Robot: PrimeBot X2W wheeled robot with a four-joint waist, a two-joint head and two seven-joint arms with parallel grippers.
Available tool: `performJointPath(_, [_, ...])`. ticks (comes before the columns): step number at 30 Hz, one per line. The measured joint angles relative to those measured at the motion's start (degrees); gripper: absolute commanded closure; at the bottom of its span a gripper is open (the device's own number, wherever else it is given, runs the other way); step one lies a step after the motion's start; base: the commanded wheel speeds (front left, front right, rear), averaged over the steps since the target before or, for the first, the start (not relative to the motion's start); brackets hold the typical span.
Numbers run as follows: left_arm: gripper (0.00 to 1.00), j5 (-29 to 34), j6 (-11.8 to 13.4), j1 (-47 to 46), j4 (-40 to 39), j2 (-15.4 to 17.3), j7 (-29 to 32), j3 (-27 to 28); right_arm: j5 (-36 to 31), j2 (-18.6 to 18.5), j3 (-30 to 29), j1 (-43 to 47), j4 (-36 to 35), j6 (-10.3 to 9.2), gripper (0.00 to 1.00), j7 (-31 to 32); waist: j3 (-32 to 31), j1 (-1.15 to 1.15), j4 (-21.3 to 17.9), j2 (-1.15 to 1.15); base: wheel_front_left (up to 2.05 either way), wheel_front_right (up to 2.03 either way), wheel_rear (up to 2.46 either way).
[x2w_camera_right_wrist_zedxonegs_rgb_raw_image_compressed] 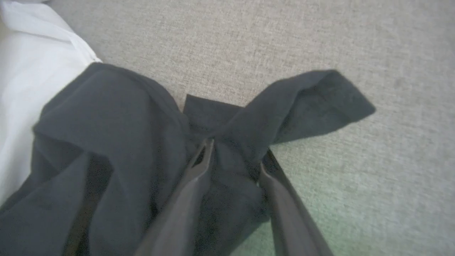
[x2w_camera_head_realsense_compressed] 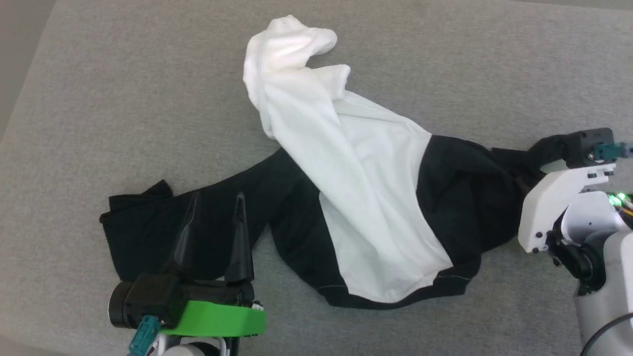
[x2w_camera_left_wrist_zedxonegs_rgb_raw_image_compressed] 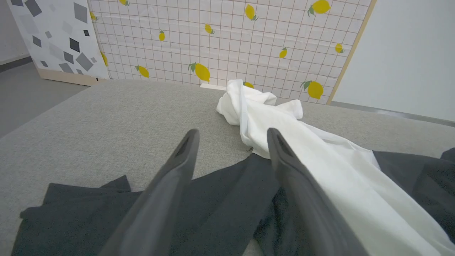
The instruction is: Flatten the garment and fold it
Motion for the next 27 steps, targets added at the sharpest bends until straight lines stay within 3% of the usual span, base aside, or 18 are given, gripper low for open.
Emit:
performJointPath(7, [0.0, 0.7, 0.0, 0.0, 0.1, -0.2, 0.0, 0.6, 0.7, -4.6, -1.0, -3.9, -1.0, 0.02, 1.0, 1.1, -0.5, 0.0, -0.1, 0.0, 0.0, 0.0, 0.0])
performJointPath(16, [0.0, 0.9, -1.4, 0.0, 0.0, -0.4, 0.0, 1.1, -1.4, -16.9, -14.3, -8.9, -2.9, 0.02, 1.0, 0.3, -0.4, 0.0, -1.7, 0.0, 0.0, 0.0, 0.0])
performJointPath(21, [0.0, 0.9, -2.6, -0.1, 0.1, -0.4, 0.0, 1.6, -4.7, -21.1, -17.7, -8.7, 0.3, 0.02, 1.0, -5.5, 1.1, 0.0, -1.5, 0.0, 0.0, 0.0, 0.0])
performJointPath(24, [0.0, 1.1, -3.4, -0.8, 0.4, -0.5, 0.0, 1.6, -7.4, -21.1, -18.6, -8.7, 4.6, 0.02, 0.98, -10.4, 2.1, 0.0, -1.2, 0.0, 0.0, 0.0, 0.0])
performJointPath(25, [0.0, 1.2, -3.5, -1.0, 0.5, -0.5, 0.0, 1.6, -7.8, -20.6, -18.7, -8.7, 5.9, 0.02, 0.81, -11.4, 2.4, 0.0, -1.1, 0.0, 0.0, 0.0, 0.0])
performJointPath(26, [0.0, 1.3, -3.6, -1.3, 0.6, -0.5, 0.0, 1.6, -8.5, -20.0, -18.7, -8.7, 7.3, 0.02, 0.0, -12.7, 2.7, 0.0, -1.0, 0.0, 0.0, 0.0, 0.0])
performJointPath(27, [0.0, 1.3, -3.7, -1.5, 0.8, -0.5, 0.0, 1.6, -9.1, -19.5, -18.6, -8.7, 8.3, 0.02, 0.0, -13.7, 2.9, 0.0, -0.9, 0.0, 0.0, 0.0, 0.0])
